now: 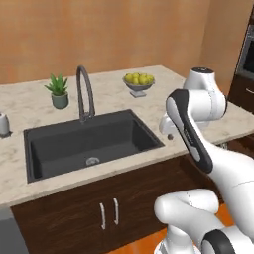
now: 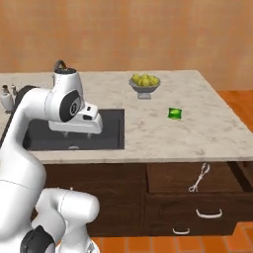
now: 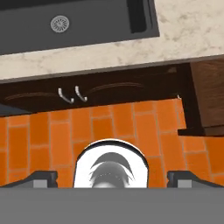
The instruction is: Pick the tongs from the drawer and place it on the counter.
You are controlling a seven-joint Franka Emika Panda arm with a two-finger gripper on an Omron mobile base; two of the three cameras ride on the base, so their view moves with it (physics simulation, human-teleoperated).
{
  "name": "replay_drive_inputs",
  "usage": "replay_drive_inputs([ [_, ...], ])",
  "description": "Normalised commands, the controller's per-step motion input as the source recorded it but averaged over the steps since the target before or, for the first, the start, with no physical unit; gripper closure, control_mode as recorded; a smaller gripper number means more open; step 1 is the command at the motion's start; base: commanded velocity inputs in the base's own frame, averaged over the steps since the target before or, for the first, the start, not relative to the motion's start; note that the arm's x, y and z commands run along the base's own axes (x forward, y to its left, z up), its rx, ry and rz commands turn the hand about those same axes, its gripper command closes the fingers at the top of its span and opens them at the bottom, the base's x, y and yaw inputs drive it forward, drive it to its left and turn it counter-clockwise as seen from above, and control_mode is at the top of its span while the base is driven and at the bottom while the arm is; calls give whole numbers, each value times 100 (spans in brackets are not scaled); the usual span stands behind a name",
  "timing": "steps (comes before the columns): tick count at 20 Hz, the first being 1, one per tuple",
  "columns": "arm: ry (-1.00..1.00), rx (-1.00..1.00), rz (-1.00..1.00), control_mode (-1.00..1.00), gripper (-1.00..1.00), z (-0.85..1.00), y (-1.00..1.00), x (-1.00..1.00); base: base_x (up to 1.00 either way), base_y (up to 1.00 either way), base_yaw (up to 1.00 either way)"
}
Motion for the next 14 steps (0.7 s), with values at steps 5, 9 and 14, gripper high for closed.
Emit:
replay_drive_inputs([
  [5, 0, 0, 0, 100, -100, 0, 0, 0, -27, -2, -76],
  [9, 0, 0, 0, 100, -100, 0, 0, 0, 1, 8, -69],
  [14, 0, 0, 0, 100, -100, 0, 0, 0, 0, 2, -67],
])
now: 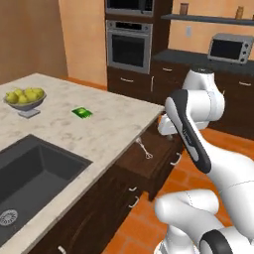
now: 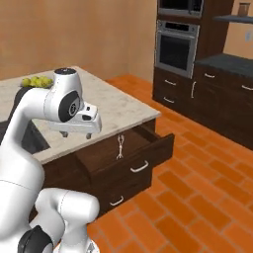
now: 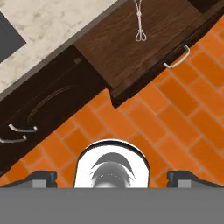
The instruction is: Pick the tongs from the drawer and place it on the counter.
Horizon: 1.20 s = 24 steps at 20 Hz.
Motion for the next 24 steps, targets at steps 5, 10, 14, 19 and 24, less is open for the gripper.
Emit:
replay_drive_inputs([
  [5, 0, 0, 0, 100, -100, 0, 0, 0, 0, 7, -69],
  [10, 0, 0, 0, 100, -100, 0, 0, 0, 0, 39, -64],
  [14, 0, 0, 0, 100, -100, 0, 0, 0, -3, 41, -22],
  [19, 0, 0, 0, 100, -100, 0, 0, 0, 5, 85, -10],
  [24, 0, 0, -2, -100, -100, -12, 7, 19, 2, 16, -2],
])
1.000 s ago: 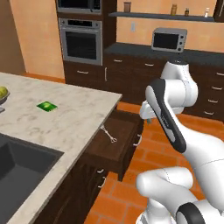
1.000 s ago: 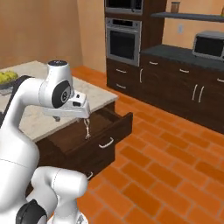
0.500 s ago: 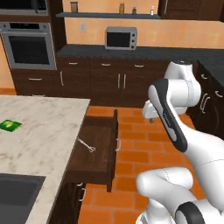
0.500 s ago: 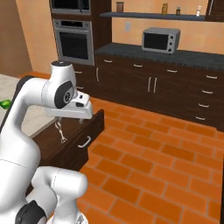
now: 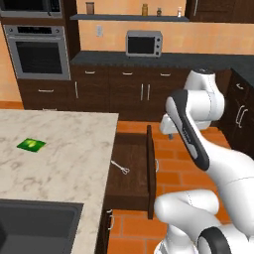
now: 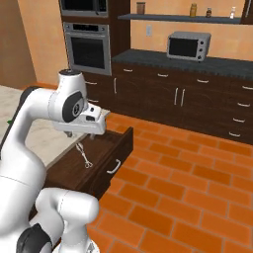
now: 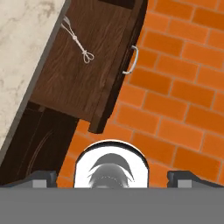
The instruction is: Pick the tongs from the drawer and place it on the counter.
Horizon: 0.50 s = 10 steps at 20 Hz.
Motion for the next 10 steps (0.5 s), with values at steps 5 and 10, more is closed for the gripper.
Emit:
replay_drive_inputs([
  [5, 3, 1, -17, -100, -100, -45, 7, 59, 0, 0, 0],
  [10, 3, 4, -17, -100, -100, -86, 3, 85, 0, 0, 0],
])
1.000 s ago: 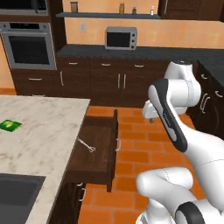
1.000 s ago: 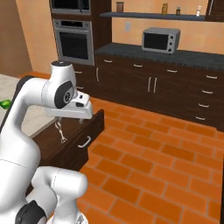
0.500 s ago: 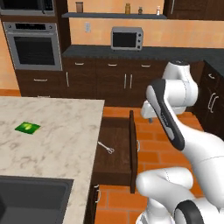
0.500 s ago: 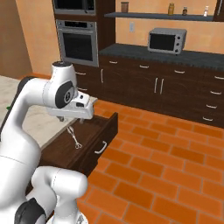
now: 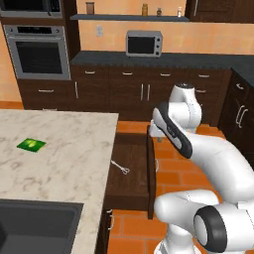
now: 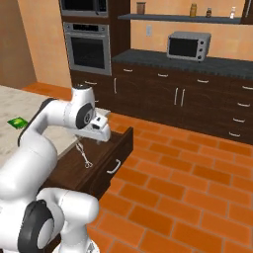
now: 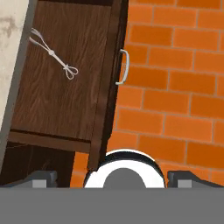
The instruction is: Pick the tongs from the drawer and place it on the counter.
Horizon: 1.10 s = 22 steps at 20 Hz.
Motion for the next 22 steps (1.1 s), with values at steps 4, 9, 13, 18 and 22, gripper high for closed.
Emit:
replay_drive_inputs([
  [4, -3, 10, -9, -100, -100, -61, 1, 68, 0, 0, 0],
  [9, -9, 2, 0, -100, -100, -29, 8, 66, 0, 0, 0],
  [13, -5, -5, 0, -100, -100, -20, 0, 34, 0, 0, 0],
  [18, 1, -2, 0, -100, -100, -77, 0, 25, 0, 0, 0],
  [22, 1, 0, 0, -100, -100, -87, 5, 25, 0, 0, 0],
])
